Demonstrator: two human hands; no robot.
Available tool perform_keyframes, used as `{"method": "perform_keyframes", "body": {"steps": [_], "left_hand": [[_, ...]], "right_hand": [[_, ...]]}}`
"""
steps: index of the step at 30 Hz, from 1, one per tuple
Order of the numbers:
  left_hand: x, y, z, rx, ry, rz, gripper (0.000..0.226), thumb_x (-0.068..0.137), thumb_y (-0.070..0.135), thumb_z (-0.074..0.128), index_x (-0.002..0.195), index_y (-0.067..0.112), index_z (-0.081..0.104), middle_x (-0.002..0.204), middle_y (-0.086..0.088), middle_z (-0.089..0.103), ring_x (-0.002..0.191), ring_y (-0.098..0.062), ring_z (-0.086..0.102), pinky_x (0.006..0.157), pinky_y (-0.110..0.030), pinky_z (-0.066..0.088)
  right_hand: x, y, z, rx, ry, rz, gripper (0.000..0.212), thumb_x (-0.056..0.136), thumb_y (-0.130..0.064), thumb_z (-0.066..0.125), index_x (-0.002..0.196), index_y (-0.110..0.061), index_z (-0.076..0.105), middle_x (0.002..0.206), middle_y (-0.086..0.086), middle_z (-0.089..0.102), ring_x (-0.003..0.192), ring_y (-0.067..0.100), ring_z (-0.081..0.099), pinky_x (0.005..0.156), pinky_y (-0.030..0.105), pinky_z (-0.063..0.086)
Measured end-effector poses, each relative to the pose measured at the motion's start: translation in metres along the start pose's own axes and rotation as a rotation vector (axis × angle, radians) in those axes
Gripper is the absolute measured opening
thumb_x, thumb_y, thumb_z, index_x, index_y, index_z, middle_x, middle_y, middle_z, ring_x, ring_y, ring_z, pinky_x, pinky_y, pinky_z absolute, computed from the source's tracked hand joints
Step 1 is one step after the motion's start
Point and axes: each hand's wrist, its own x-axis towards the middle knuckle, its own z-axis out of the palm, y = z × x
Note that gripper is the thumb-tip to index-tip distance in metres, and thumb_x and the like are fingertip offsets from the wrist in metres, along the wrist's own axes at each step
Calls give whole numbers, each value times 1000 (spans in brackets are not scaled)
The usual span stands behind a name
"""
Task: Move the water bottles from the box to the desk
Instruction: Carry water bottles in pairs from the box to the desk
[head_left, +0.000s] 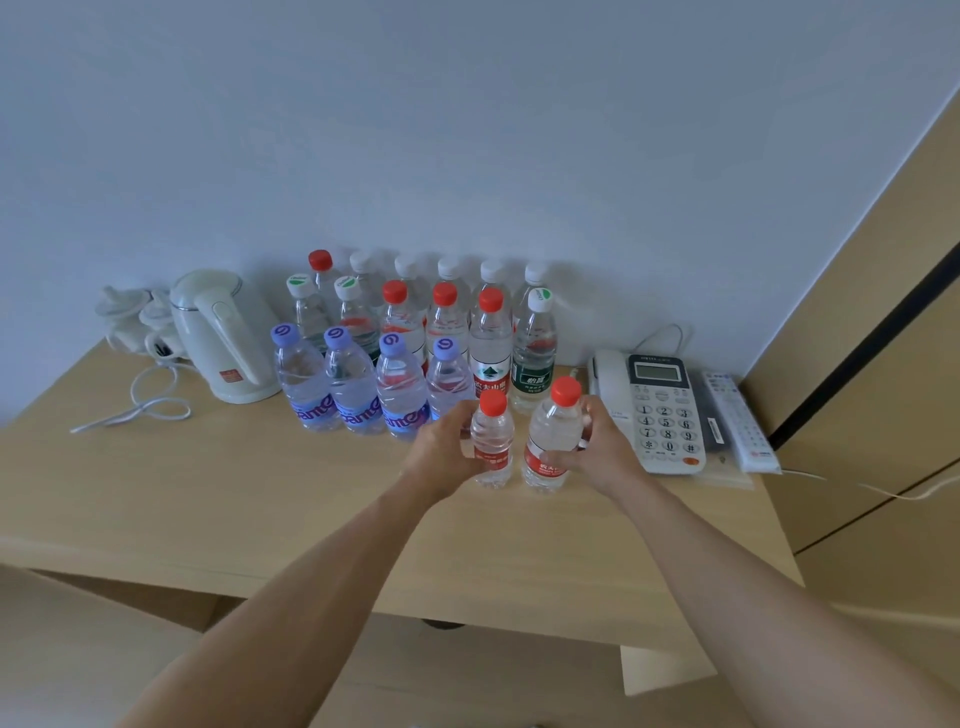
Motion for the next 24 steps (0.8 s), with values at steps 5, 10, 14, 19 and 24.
{"method": "perform_keyframes", "body": {"steps": [5, 10, 14, 19, 24], "left_hand": [[-10, 24, -31, 324, 233, 169, 67, 77, 36, 85, 137, 29, 57, 117, 5, 67, 108, -18, 61, 79, -39, 55], [10, 60, -45, 626, 221, 300, 52, 79, 45, 80, 126, 29, 66, 113, 7, 70, 112, -20, 54, 92, -34, 37], [17, 62, -41, 789, 126, 327, 40, 81, 44, 78, 117, 31, 66, 105, 10, 71, 114, -18, 51, 101, -35, 27], [17, 62, -36, 822, 94, 348, 40, 79, 37, 81, 111, 26, 59, 95, 8, 66, 96, -20, 62, 88, -34, 37], [19, 63, -29, 726, -43, 317, 44, 84, 18, 79, 123, 19, 59, 107, 0, 59, 95, -26, 63, 68, -38, 53]], "right_hand": [[-5, -24, -21, -62, 116, -204, 56, 66, -30, 90, 102, -49, 53, 98, -32, 63, 93, -12, 57, 75, 10, 42], [-4, -41, -26, -169, 134, -326, 45, 70, -24, 89, 103, -36, 61, 100, -22, 67, 94, -7, 59, 76, 4, 37], [-5, -41, -26, -214, 149, -335, 43, 72, -17, 88, 105, -29, 63, 98, -15, 67, 94, 5, 61, 77, 6, 36], [-7, -43, -25, -214, 159, -330, 42, 72, -16, 87, 106, -26, 63, 97, -12, 67, 95, 10, 62, 78, 10, 39], [-9, -46, -24, -216, 159, -311, 43, 73, -17, 87, 109, -22, 64, 100, -9, 67, 96, 12, 62, 79, 13, 40]]}}
